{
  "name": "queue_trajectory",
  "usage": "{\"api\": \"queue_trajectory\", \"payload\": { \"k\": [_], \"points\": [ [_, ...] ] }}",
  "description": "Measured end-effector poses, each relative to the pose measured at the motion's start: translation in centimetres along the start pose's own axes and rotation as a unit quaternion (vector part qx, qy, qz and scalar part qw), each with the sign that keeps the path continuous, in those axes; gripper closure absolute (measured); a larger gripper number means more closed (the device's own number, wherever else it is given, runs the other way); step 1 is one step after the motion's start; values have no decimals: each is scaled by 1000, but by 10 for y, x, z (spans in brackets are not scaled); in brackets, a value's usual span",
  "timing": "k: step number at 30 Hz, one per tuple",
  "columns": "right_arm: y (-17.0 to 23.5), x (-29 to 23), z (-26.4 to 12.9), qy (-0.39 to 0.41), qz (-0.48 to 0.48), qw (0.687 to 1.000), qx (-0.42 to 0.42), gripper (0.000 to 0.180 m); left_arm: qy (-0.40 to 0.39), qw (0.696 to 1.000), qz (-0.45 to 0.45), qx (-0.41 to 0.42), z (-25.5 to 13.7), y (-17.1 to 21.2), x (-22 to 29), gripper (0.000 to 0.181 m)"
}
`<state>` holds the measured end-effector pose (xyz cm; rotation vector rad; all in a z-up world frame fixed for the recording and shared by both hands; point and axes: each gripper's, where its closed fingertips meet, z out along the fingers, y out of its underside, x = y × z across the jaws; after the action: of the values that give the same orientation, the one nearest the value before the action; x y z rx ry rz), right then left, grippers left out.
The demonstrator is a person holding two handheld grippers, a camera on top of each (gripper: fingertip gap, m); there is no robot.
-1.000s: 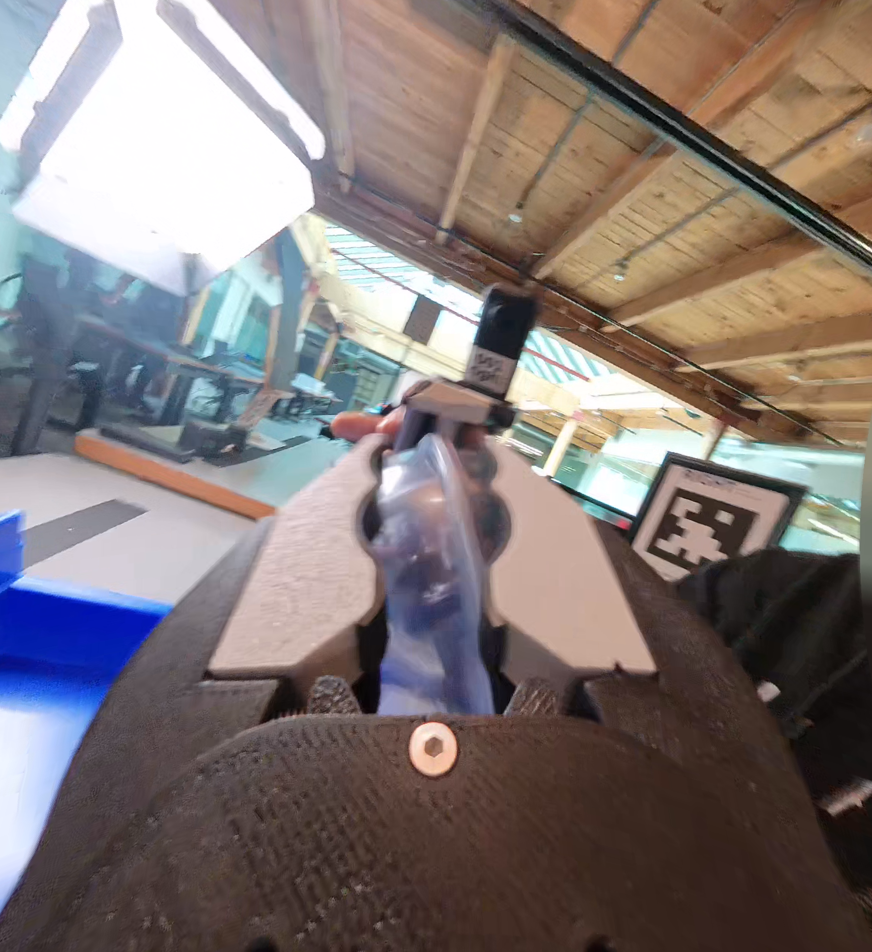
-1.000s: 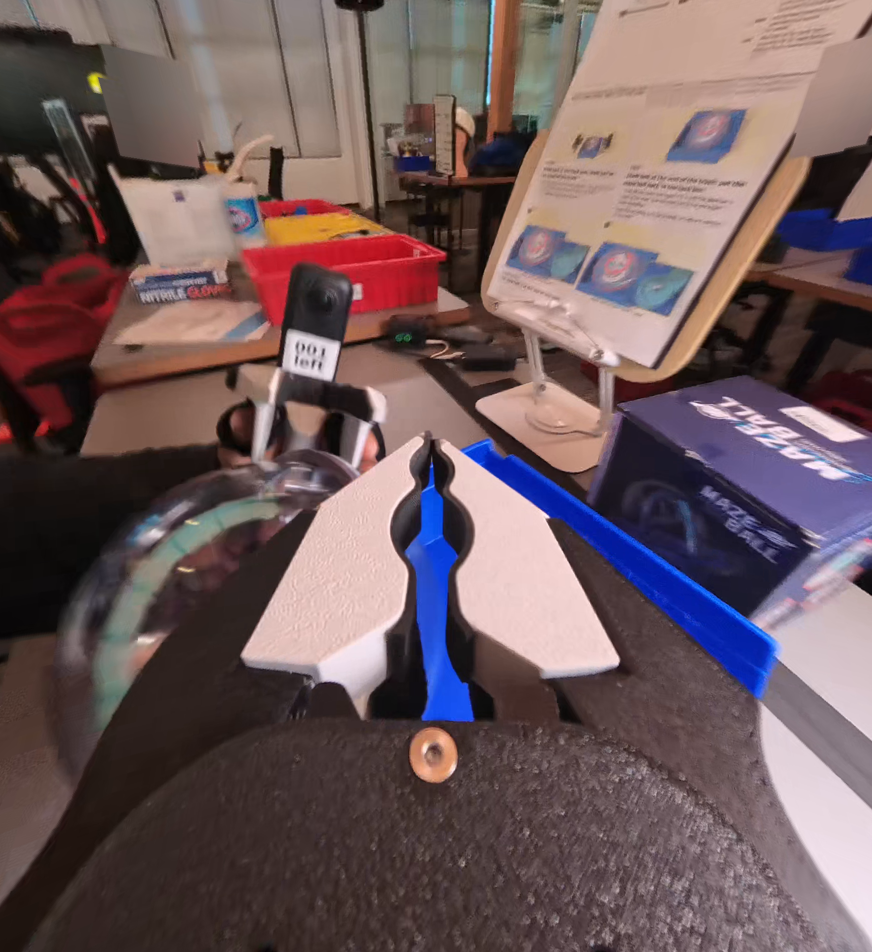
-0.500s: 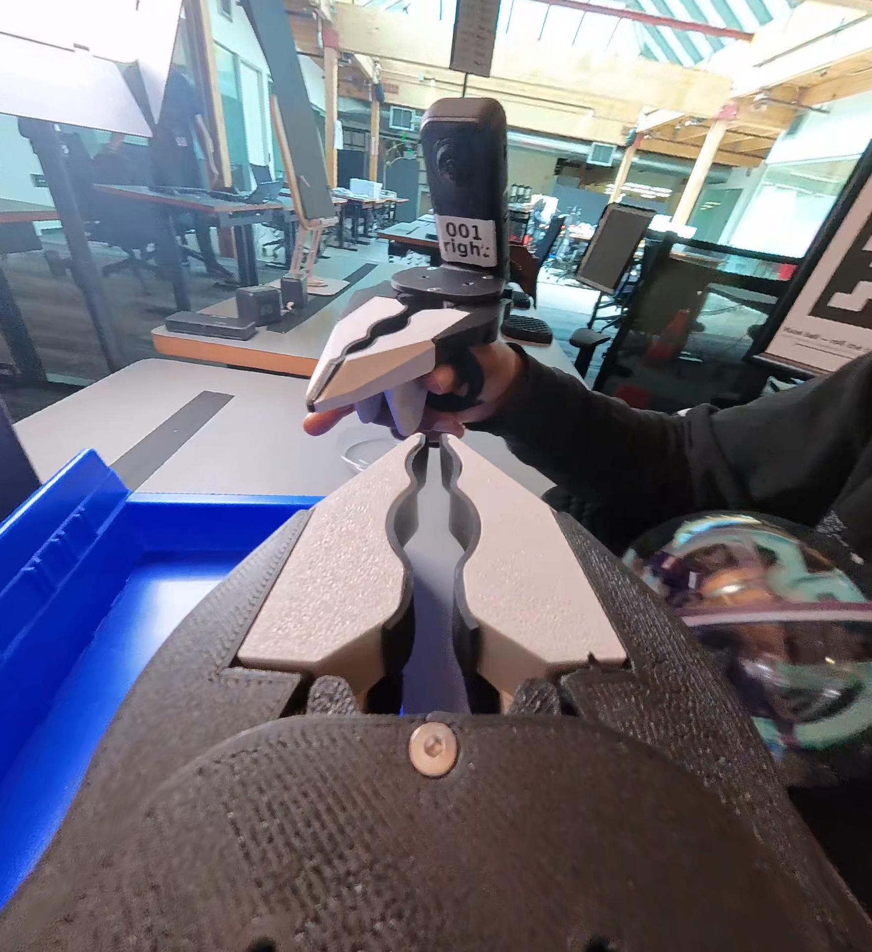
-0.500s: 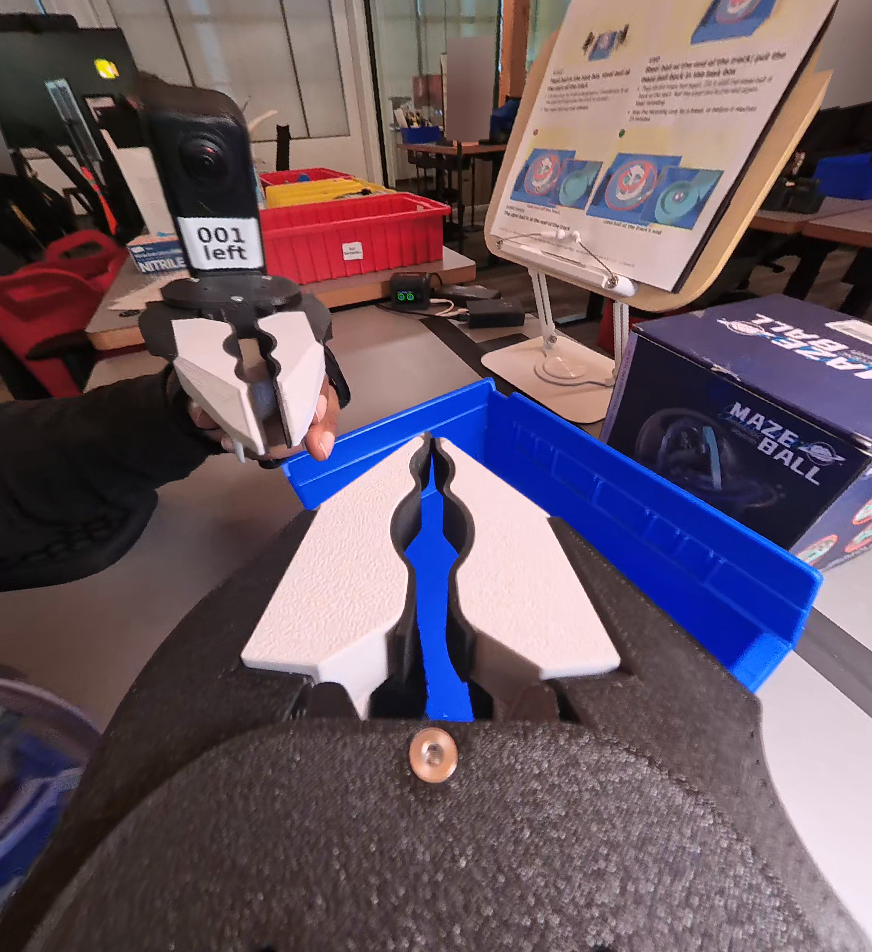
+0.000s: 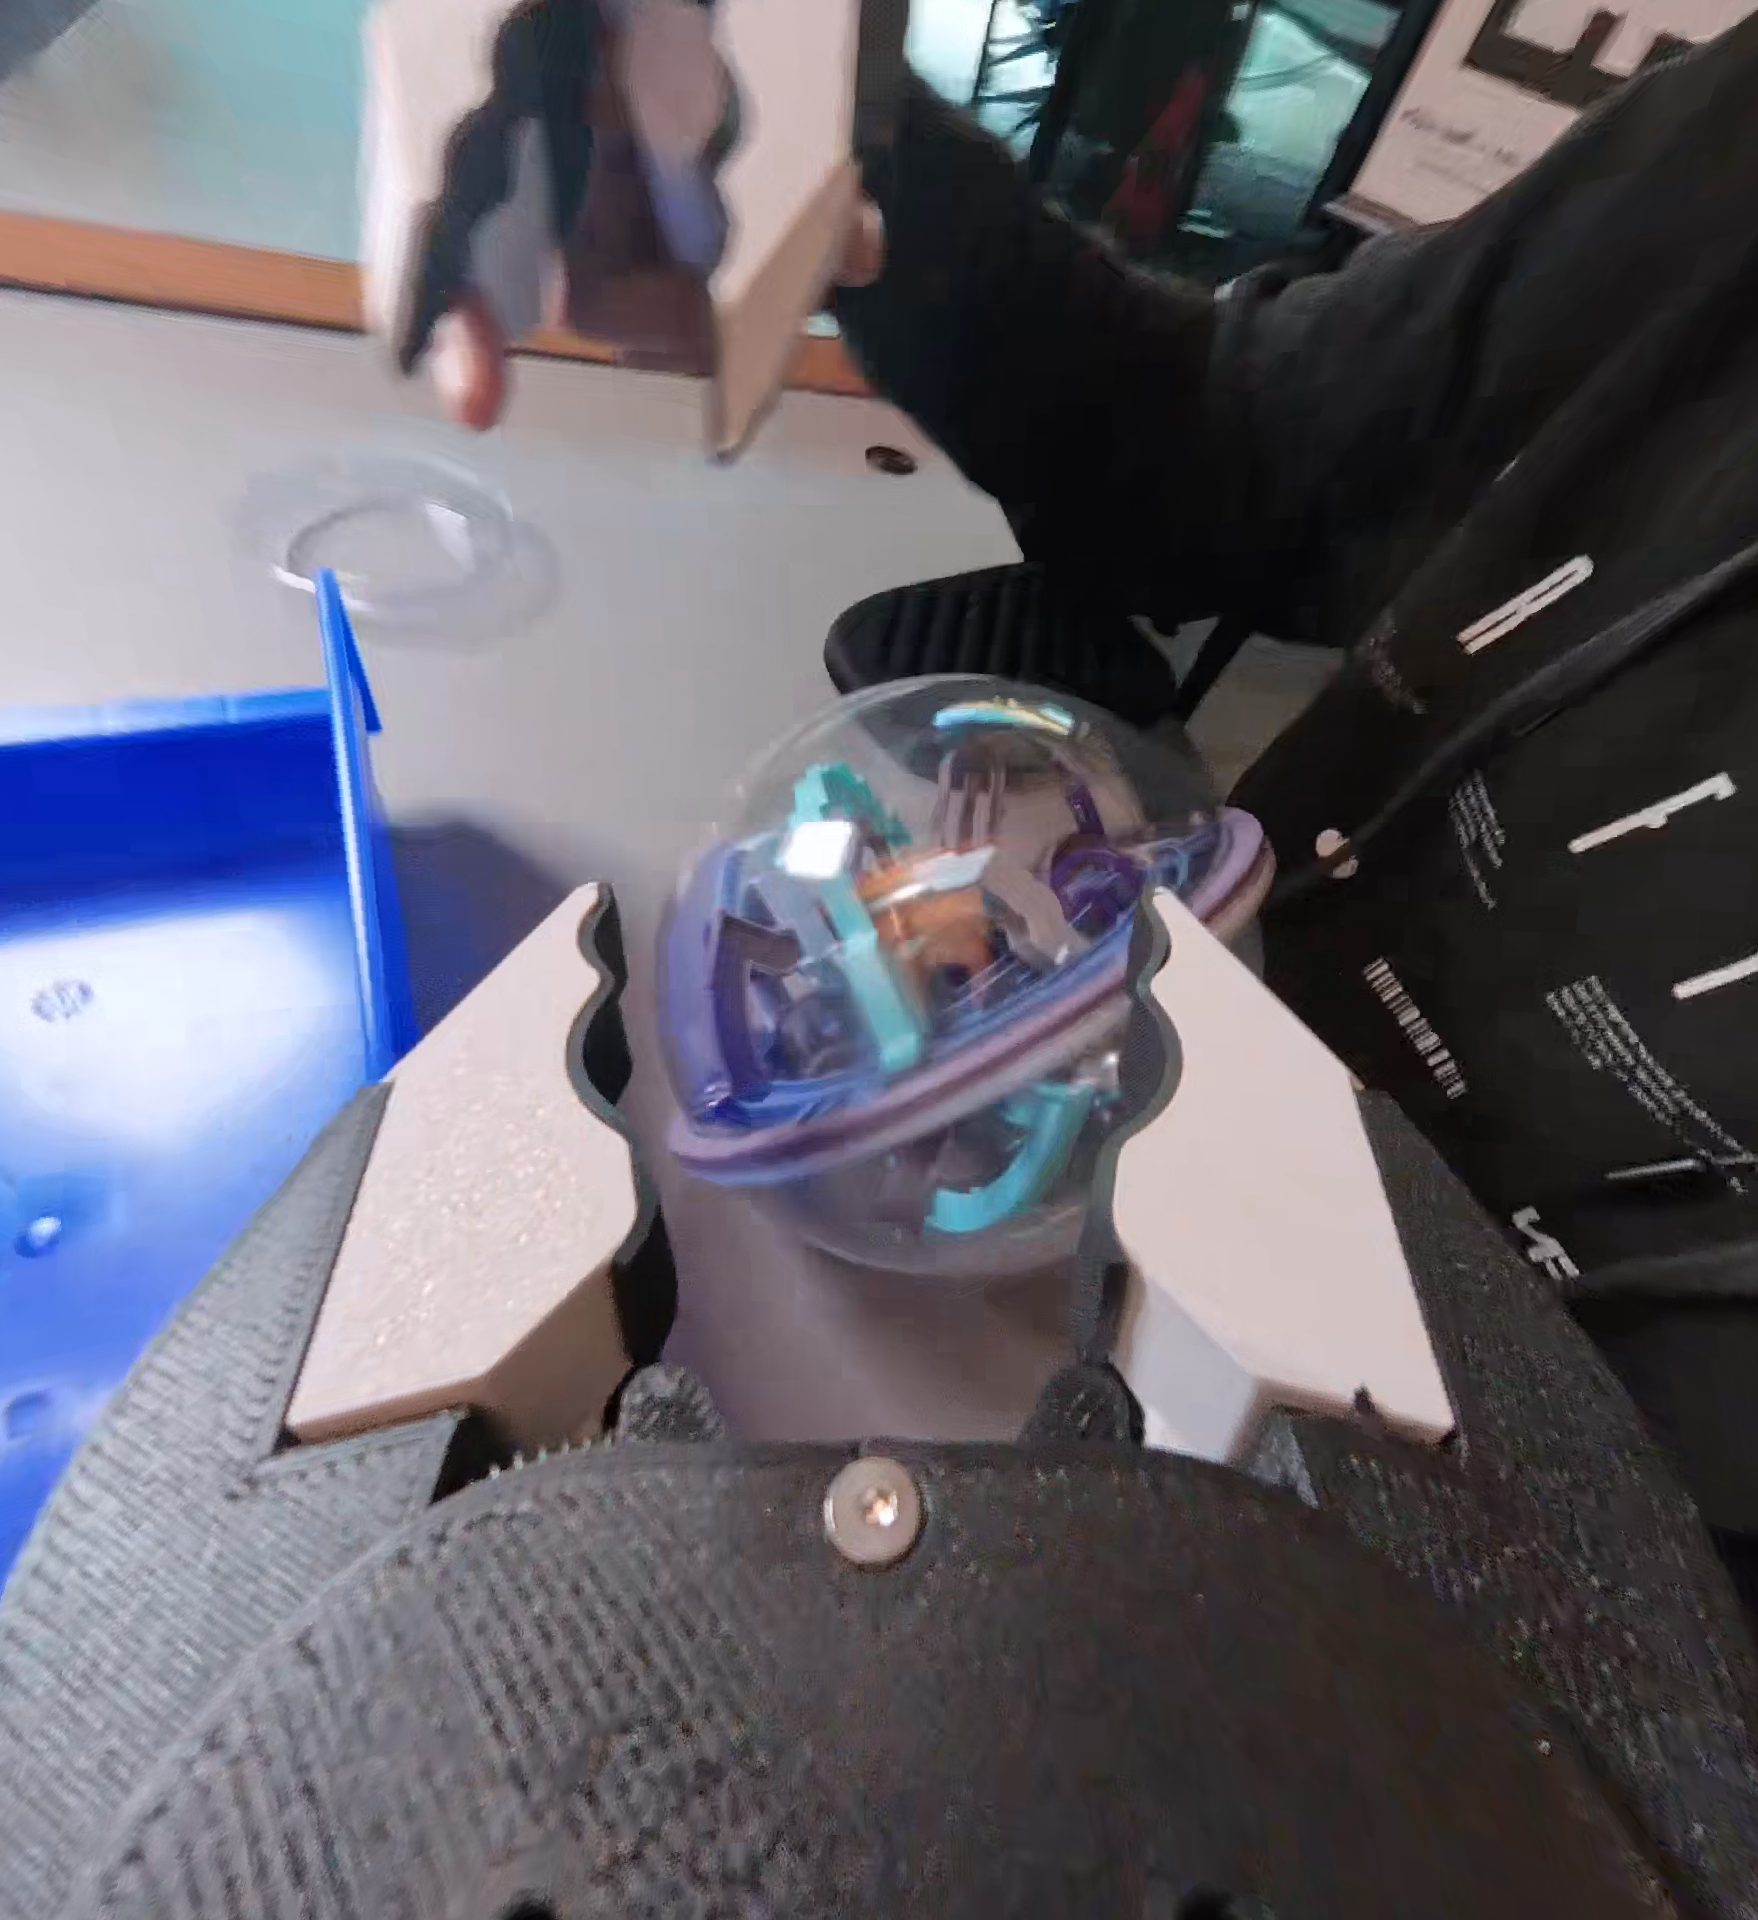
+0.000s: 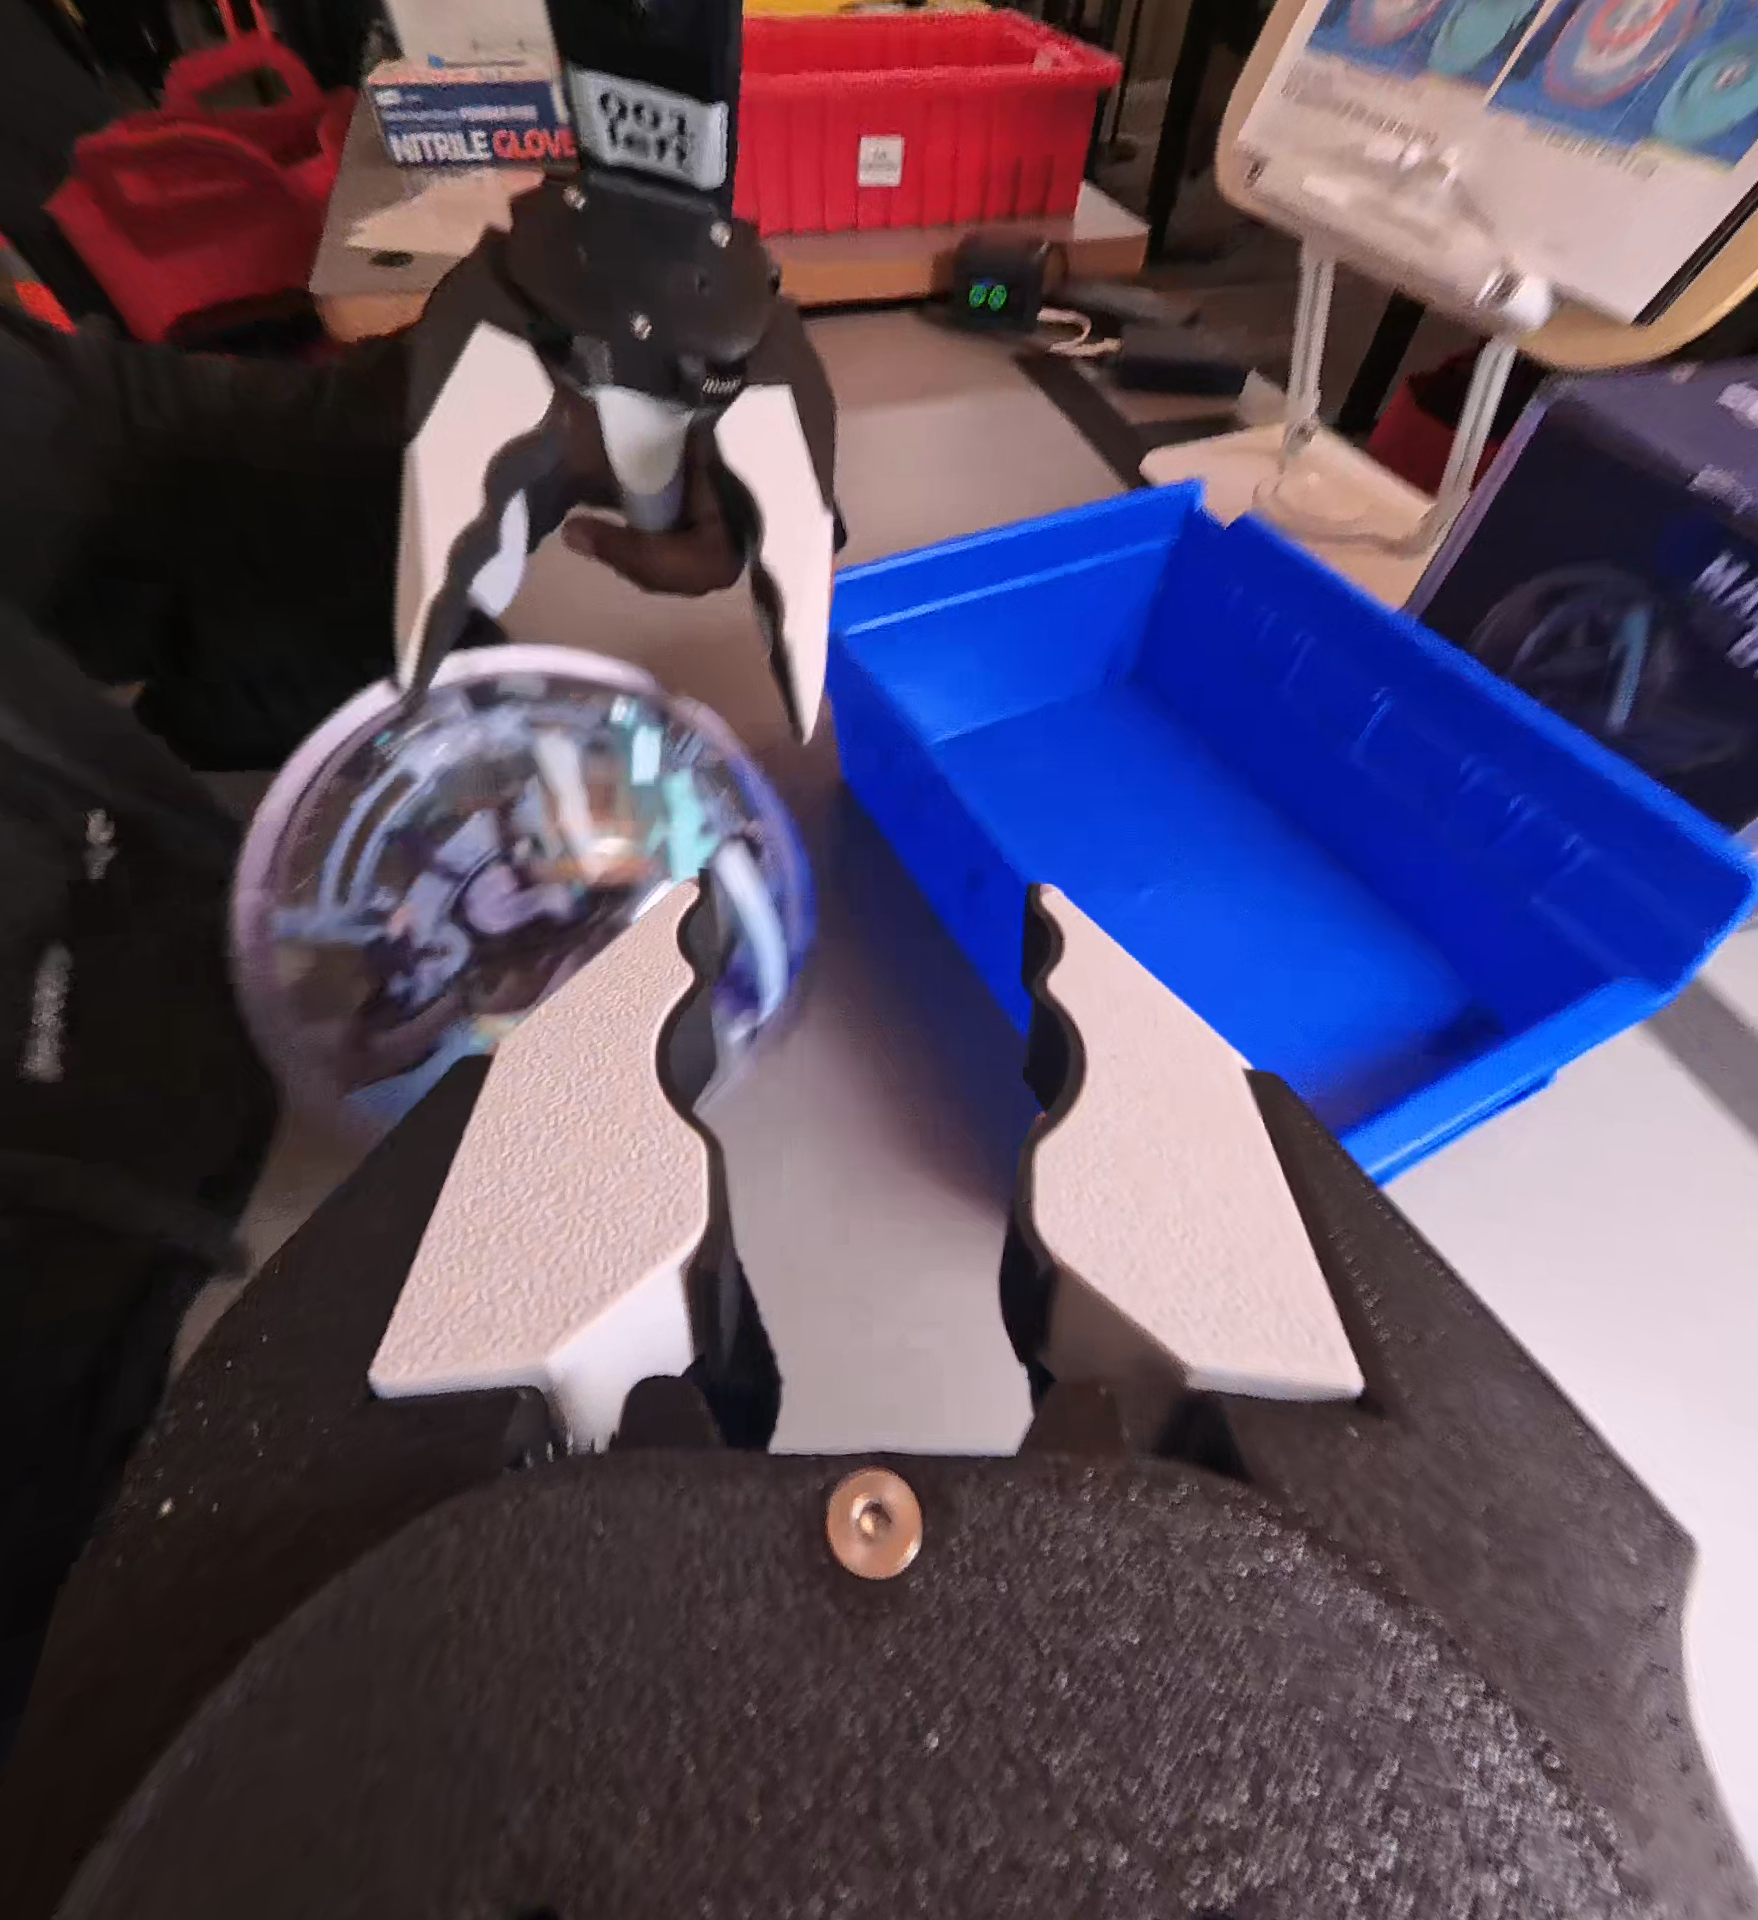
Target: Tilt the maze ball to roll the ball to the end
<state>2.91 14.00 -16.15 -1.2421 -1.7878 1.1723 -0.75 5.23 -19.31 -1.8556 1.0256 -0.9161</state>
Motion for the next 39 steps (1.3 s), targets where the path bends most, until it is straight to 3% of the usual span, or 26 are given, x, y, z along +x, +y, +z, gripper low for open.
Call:
{"api": "queue_trajectory", "payload": {
  "k": [4, 10, 13, 21, 25, 29, 39],
  "points": [
    [51, -52, -9, -4, 20, 999, -40, 105, -21, 1000, 3, 7, -9, 16, 14, 83],
    [99, -101, 3, 5, 53, 996, -72, 107, -60, 998, 0, 3, -21, 34, 29, 84],
    [98, -105, 8, 24, 39, 997, -62, 108, -78, 997, -1, 4, -26, 41, 37, 84],
    [86, -138, 24, -76, 152, 985, -30, 102, -103, 992, -68, 34, -37, 71, 45, 68],
    [80, -152, 24, -120, 240, 963, 5, 112, -84, 992, -89, 36, -30, 90, 59, 61],
    [77, -156, 32, -128, 307, 943, 28, 135, -75, 990, -113, 50, -29, 97, 66, 65],
    [75, -143, 32, -113, 361, 924, 57, 163, -90, 990, -86, 61, -28, 99, 69, 71]
  ]
}}
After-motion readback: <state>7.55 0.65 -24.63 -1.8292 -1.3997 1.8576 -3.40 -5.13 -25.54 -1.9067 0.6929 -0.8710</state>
